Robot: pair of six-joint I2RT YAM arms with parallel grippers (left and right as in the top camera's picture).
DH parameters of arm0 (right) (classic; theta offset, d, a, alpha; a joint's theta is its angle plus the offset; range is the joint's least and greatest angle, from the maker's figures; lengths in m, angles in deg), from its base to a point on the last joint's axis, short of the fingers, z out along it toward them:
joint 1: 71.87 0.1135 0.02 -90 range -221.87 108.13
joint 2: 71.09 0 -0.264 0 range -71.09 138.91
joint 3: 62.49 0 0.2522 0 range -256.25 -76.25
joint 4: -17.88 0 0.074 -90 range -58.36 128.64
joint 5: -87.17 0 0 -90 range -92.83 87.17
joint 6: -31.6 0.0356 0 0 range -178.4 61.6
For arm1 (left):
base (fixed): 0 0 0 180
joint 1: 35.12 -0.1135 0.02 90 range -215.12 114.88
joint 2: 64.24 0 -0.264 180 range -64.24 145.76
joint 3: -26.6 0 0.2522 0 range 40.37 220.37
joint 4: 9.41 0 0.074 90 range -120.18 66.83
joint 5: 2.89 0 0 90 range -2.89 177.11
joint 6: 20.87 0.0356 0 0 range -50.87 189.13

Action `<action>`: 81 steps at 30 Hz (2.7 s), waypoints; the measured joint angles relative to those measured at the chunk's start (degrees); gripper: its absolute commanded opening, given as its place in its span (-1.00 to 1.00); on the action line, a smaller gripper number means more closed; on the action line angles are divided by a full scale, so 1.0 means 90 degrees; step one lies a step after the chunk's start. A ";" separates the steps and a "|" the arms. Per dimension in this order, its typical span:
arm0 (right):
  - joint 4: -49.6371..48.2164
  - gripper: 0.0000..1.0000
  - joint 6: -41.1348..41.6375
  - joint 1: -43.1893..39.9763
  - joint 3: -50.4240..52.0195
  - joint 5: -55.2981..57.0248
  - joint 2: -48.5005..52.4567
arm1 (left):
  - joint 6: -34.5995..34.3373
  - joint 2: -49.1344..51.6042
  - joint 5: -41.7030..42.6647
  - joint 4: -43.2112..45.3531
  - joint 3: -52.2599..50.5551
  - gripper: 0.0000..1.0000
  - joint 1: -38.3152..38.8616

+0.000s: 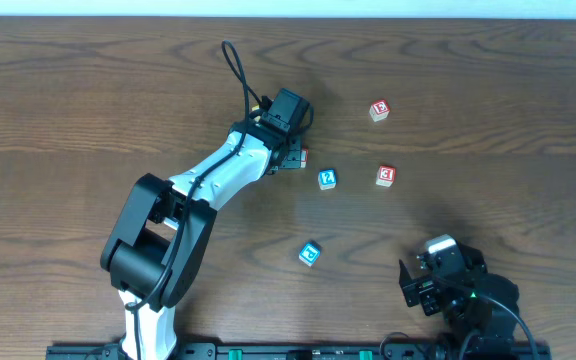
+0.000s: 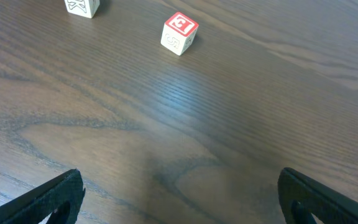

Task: Spell out Ai2
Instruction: 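Open left gripper and lift it away from the blocks, then move right arm toward the blue-bordered 2 block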

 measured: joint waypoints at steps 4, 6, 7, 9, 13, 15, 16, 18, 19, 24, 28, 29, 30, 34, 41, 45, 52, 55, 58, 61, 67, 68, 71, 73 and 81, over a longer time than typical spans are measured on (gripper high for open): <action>0.0000 0.98 0.0000 0.0000 0.0000 0.0000 0.0000 | 0.0000 0.0000 0.0000 0.0010 0.0000 -0.32 0.0000; 0.0002 0.98 0.0000 0.0000 0.0000 0.0000 0.0000 | 0.0000 0.0000 0.0000 0.0012 0.0000 -0.31 0.0000; 0.0002 0.98 0.0000 0.0000 0.0000 0.0000 0.0000 | 0.0000 0.0000 0.0000 0.0012 0.0000 -0.31 0.0000; 0.0000 0.99 0.0000 0.0000 0.0000 0.0000 0.0000 | 0.0000 0.0000 0.0000 0.0027 0.0000 -0.30 0.0000; 0.0002 0.98 0.0000 0.0000 0.0000 0.0000 0.0000 | 0.0000 0.0000 0.0000 0.0109 0.0000 -0.28 0.0000; 0.0002 0.99 0.0000 0.0000 0.0000 0.0000 0.0000 | 0.0002 0.0000 0.0000 0.0138 0.0000 -0.27 0.0000; 0.0002 0.98 0.0000 0.0000 0.0000 0.0000 0.0000 | 0.0002 0.0000 0.0000 0.0146 0.0000 -0.27 0.0000; 0.0000 0.99 0.0000 0.0000 0.0000 0.0000 0.0000 | 0.0002 0.0000 0.0000 0.0153 0.0000 -0.27 0.0000; 0.0000 0.99 0.0000 0.0000 0.0000 0.0000 0.0000 | 0.0002 0.0000 0.0000 0.0153 0.0000 -0.27 0.0000; 0.0002 0.98 0.0000 0.0000 0.0000 0.0000 0.0000 | 0.0000 0.0000 0.0000 0.0185 0.0000 -0.20 0.0000; 0.0000 0.99 0.0000 0.0000 0.0000 0.0000 0.0000 | 0.0002 0.0000 0.0000 0.0192 0.0017 -0.19 -0.0005; 0.0000 0.99 0.0000 0.0000 0.0000 0.0000 0.0000 | 0.0005 0.0000 0.0000 0.0172 0.0039 -0.20 -0.0015; 0.0000 0.99 0.0000 0.0000 0.0000 0.0000 0.0000 | 0.0005 0.0000 0.0000 0.0136 0.0083 -0.19 -0.0027; 0.0000 0.98 0.0000 0.0000 0.0000 0.0000 0.0000 | 0.0005 0.0000 -0.0017 -0.0107 0.0515 -0.19 -0.0153; 0.0000 0.98 0.0000 0.0000 0.0000 0.0000 0.0000 | 0.0080 -0.0345 -0.0034 -0.1161 0.1192 -0.28 -0.0444; 0.0000 0.99 0.0000 0.0000 -0.0002 0.0002 0.0000 | 0.0277 -0.0967 -0.0049 -0.1586 0.1202 -0.26 -0.0457; 0.0000 0.99 0.0000 0.0000 0.0000 0.0000 0.0000 | 0.0454 -0.2052 -0.0049 -0.2120 0.1263 -0.26 -0.0447; 0.0000 0.98 0.0000 0.0000 -0.0002 0.0000 0.0000 | 0.0529 -0.2331 -0.0049 -0.2280 0.1270 -0.26 -0.0447; 0.0000 0.98 0.0000 0.0000 0.0000 0.0000 0.0000 | 0.0534 -0.2453 -0.0019 -0.2397 0.1270 -0.26 -0.0447; 0.0000 0.98 0.0000 0.0000 0.0000 0.0000 0.0000 | 0.0534 -0.2463 0.0036 -0.2489 0.1270 -0.26 -0.0447; 0.0000 0.98 0.0000 0.0000 0.0000 0.0000 0.0000 | 0.0537 -0.2463 0.0100 -0.2608 0.1270 -0.26 -0.0447; 0.0000 0.98 0.0000 0.0000 0.0000 0.0000 0.0000 | 0.0537 -0.2463 0.0102 -0.2613 0.1270 -0.26 -0.0447; 0.0000 0.98 0.0000 0.0000 -0.0002 0.0000 0.0000 | 0.0537 -0.2463 0.0141 -0.2611 0.1270 -0.25 -0.0447; 0.0000 0.99 0.0000 0.0000 0.0000 0.0000 0.0000 | 0.0537 -0.2463 0.0146 -0.2611 0.1270 -0.25 -0.0447; 0.0000 0.98 0.0000 0.0000 0.0000 0.0000 0.0000 | 0.0537 -0.2463 0.0146 -0.2623 0.1270 -0.24 -0.0447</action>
